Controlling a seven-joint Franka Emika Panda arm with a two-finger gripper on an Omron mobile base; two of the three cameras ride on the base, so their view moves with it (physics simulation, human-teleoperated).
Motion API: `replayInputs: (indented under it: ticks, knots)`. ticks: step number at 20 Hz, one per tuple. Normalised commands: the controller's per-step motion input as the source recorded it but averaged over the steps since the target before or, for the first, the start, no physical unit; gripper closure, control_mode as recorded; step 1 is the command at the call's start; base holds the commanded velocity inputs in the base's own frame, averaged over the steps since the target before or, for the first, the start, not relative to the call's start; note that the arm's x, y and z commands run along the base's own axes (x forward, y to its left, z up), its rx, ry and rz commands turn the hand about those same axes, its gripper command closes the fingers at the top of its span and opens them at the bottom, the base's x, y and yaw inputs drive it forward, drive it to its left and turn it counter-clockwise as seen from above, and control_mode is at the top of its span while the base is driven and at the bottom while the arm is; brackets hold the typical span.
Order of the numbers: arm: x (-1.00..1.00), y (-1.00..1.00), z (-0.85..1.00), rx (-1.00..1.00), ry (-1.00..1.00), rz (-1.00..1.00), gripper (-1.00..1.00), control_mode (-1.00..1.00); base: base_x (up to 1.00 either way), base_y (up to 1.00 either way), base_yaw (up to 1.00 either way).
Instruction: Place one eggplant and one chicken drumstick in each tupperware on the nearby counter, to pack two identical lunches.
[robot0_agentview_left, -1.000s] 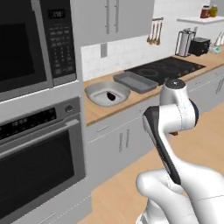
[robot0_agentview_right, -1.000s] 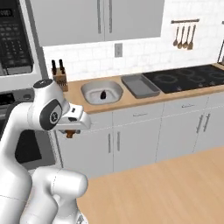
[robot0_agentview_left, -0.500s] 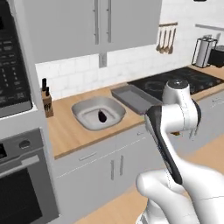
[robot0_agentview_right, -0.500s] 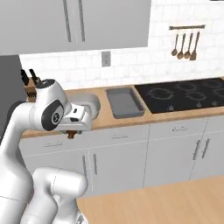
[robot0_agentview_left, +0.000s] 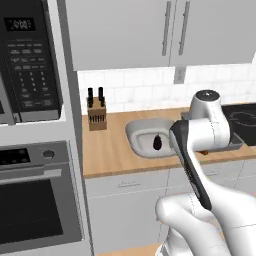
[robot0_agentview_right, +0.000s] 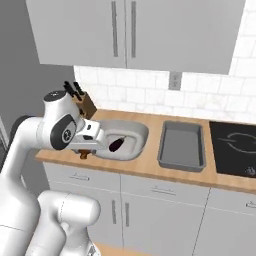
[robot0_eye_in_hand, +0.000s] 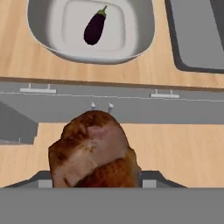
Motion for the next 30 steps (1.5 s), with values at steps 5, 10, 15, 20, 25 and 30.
replayInputs:
  ticks: [5,10,15,20,25,30]
  knots:
    - [0.2,0.0,0.0,0.0,-0.03,0.04,1.0,-1.0,0.5,-0.14,0.29]
    - [1.0,-0.1,-0.09,0.0,-0.04,0.1,1.0,-1.0,0.0,0.0,0.0]
    - [1.0,0.0,-0.25,0.01,0.0,0.01,1.0,-1.0,0.0,0.0,0.0]
    - [1.0,0.0,-0.55,0.1,0.0,0.0,1.0,-1.0,0.0,0.0,0.0]
    - [1.0,0.0,-0.76,0.12,0.0,0.0,1.0,-1.0,0.0,0.0,0.0]
    - [1.0,0.0,-0.79,0.06,0.0,0.0,1.0,-1.0,0.0,0.0,0.0]
